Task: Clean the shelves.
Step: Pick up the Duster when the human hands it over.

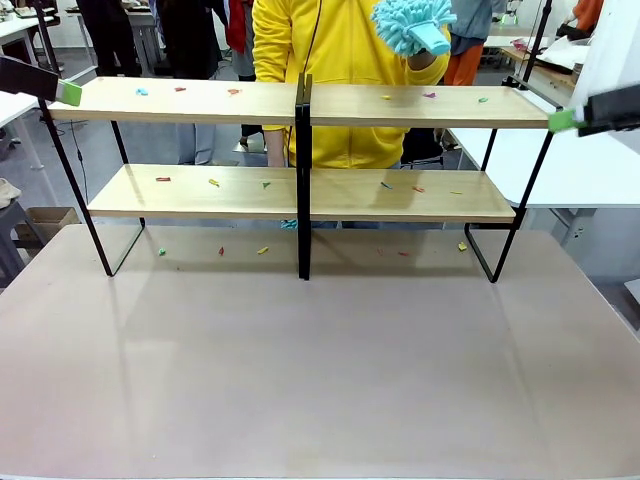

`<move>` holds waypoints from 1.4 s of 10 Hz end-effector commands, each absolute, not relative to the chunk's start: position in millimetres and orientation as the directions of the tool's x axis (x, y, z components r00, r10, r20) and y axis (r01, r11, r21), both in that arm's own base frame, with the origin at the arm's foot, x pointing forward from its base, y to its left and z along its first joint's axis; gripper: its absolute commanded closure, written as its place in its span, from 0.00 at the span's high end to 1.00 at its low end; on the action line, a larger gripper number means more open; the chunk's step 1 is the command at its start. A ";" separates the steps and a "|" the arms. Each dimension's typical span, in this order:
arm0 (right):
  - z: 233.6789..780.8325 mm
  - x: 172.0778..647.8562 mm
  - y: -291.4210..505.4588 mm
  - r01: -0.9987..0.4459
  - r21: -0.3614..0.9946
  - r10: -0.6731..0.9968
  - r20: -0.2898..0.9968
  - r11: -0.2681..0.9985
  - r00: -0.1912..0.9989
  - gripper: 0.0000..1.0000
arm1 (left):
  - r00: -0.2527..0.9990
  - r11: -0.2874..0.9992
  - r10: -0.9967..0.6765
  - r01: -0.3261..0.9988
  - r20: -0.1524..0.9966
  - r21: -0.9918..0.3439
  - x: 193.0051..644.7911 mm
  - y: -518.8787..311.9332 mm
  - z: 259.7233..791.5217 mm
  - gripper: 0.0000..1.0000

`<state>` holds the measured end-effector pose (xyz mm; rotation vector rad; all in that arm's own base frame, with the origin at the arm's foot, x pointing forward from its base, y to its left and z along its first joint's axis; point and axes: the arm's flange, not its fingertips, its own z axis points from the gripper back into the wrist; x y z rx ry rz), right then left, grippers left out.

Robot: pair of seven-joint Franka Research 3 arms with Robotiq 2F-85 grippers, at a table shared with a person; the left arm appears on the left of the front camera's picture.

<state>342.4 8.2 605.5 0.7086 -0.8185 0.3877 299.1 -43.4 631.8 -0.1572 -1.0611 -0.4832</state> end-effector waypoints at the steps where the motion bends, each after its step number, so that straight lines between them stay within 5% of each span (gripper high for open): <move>1: 667.2 417.4 40.5 -0.279 0.829 -0.185 0.410 0.485 0.893 1.00 | 0.390 0.887 -0.302 0.450 0.870 0.106 299.2 -43.0 632.0 1.00; 2: 659.9 424.7 66.9 -0.241 0.796 -0.176 0.396 0.555 0.901 1.00 | 0.390 0.887 -0.302 0.450 0.870 0.106 299.2 -43.0 632.0 1.00; 3: 630.7 368.8 28.0 -0.548 0.558 -0.010 0.707 0.623 0.708 1.00 | 0.390 0.887 -0.302 0.450 0.870 0.106 299.2 -43.0 632.0 1.00; 4: 649.5 396.4 55.6 -0.470 0.684 -0.063 0.599 0.558 0.798 1.00 | 0.390 0.887 -0.302 0.450 0.870 0.106 299.2 -43.0 632.0 1.00; 8: 680.0 442.9 94.0 -0.187 0.810 -0.075 0.273 0.556 0.959 1.00 | 0.390 0.887 -0.302 0.450 0.870 0.106 299.2 -43.0 632.0 1.00; 10: 684.7 476.3 115.9 -0.127 0.886 -0.167 0.222 0.446 0.961 1.00 | 0.390 0.887 -0.302 0.450 0.870 0.106 299.2 -43.0 632.0 1.00; 14: 674.3 516.8 140.0 -0.048 0.905 -0.242 0.163 0.422 0.957 1.00 | 0.390 0.887 -0.302 0.450 0.870 0.106 299.2 -43.0 632.0 1.00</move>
